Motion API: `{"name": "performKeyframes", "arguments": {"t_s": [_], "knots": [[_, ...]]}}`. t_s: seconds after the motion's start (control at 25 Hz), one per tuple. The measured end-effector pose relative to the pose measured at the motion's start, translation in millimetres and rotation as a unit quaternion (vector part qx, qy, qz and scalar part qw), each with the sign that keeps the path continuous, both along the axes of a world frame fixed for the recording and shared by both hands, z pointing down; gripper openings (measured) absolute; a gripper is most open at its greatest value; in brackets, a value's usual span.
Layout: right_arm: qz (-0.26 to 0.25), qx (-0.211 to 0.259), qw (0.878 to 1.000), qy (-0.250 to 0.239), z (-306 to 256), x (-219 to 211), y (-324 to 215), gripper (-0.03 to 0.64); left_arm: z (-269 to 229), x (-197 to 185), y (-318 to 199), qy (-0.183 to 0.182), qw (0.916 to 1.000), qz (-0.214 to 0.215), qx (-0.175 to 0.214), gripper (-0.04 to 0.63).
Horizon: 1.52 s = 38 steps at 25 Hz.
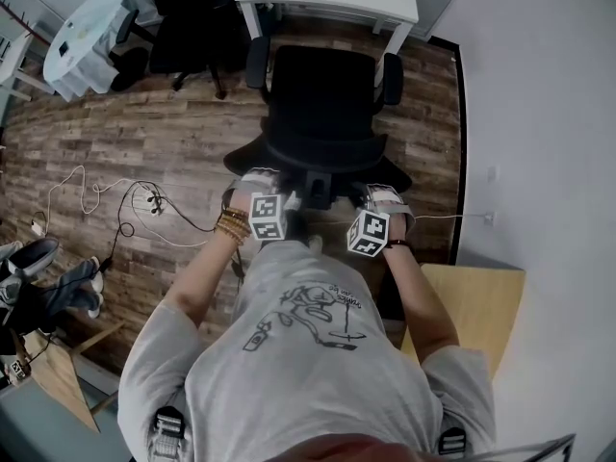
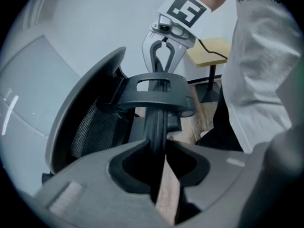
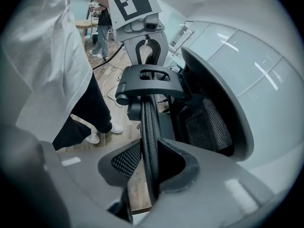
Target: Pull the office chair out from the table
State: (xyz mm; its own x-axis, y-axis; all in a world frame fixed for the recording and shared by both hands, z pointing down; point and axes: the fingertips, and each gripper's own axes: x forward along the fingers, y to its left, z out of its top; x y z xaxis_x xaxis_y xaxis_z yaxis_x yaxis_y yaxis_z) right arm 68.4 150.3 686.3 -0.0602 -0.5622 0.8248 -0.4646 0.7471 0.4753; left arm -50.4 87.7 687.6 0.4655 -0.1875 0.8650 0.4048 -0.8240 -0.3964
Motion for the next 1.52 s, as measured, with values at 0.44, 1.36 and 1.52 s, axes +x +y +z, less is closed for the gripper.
{"name": "performKeyframes", "arguments": {"t_s": [0.44, 1.36, 1.52], "knots": [[-0.003, -0.005, 1.0, -0.008, 0.1, -20.7, 35.0, 0.109, 0.6, -19.0, 32.8, -0.01, 0.9999, 0.004, -0.004, 0.103], [0.03, -0.022, 0.998, -0.047, -15.8, -59.3, 60.8, 0.135, -21.7, -47.2, 59.7, 0.037, 0.999, 0.003, -0.025, 0.136], [0.051, 0.007, 0.989, -0.137, -60.0, -80.9, 60.4, 0.117, -59.0, -50.6, 69.5, 0.104, 0.9914, -0.035, -0.071, 0.081]]}}
